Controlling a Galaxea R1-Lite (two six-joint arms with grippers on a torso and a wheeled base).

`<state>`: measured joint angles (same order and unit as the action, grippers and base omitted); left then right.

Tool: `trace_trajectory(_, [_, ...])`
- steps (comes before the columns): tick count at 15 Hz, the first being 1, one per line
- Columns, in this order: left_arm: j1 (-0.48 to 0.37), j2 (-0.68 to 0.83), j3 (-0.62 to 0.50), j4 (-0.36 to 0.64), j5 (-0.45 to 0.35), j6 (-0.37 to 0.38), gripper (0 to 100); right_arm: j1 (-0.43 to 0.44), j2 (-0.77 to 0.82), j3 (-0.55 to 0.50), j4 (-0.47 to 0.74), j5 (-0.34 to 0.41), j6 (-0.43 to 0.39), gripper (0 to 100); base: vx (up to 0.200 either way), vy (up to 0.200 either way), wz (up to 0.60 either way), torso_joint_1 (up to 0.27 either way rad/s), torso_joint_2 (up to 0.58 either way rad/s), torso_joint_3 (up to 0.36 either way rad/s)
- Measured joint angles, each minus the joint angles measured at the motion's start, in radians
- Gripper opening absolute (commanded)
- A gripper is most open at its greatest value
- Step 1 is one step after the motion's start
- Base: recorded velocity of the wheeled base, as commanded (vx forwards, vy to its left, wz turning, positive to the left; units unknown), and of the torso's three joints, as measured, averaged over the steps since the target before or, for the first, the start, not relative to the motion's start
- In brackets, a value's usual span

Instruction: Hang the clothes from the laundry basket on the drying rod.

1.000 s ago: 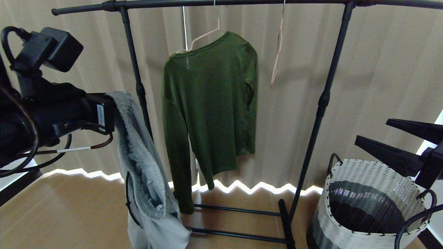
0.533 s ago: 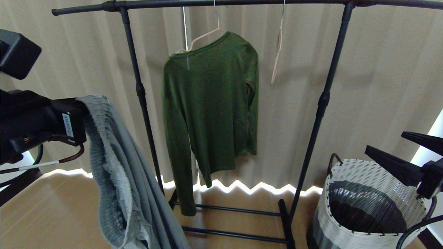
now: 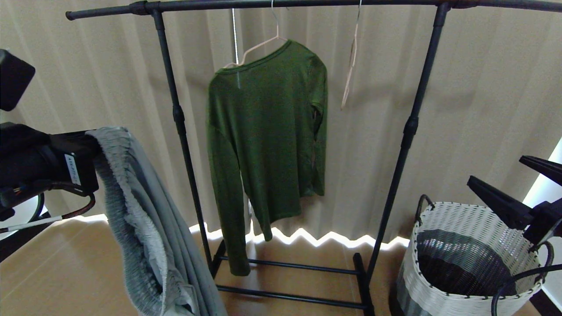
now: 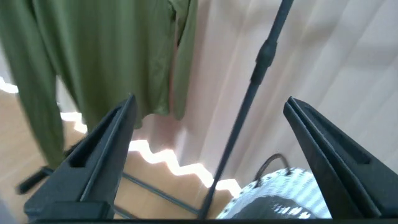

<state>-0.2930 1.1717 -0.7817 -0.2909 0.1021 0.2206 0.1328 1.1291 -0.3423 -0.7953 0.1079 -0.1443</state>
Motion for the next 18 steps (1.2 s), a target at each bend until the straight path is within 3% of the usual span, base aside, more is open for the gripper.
trace_trajectory(8, [-0.001,-0.009,0.054,-0.010,0.000,0.004,0,-0.076,0.152,0.057,-0.234,0.008,-0.001,100,0.000,0.000,0.00,0.000,0.00,0.000])
trace_trajectory(13, [-0.002,-0.018,0.064,-0.012,0.000,0.005,0,-0.076,0.164,0.066,-0.238,0.008,-0.001,100,0.000,0.000,0.00,0.000,0.00,0.000])
trace_trajectory(18, [0.000,-0.025,0.066,-0.008,-0.001,0.005,0,-0.077,0.165,0.072,-0.234,0.010,-0.001,100,0.000,0.000,0.00,0.145,-0.21,-0.221])
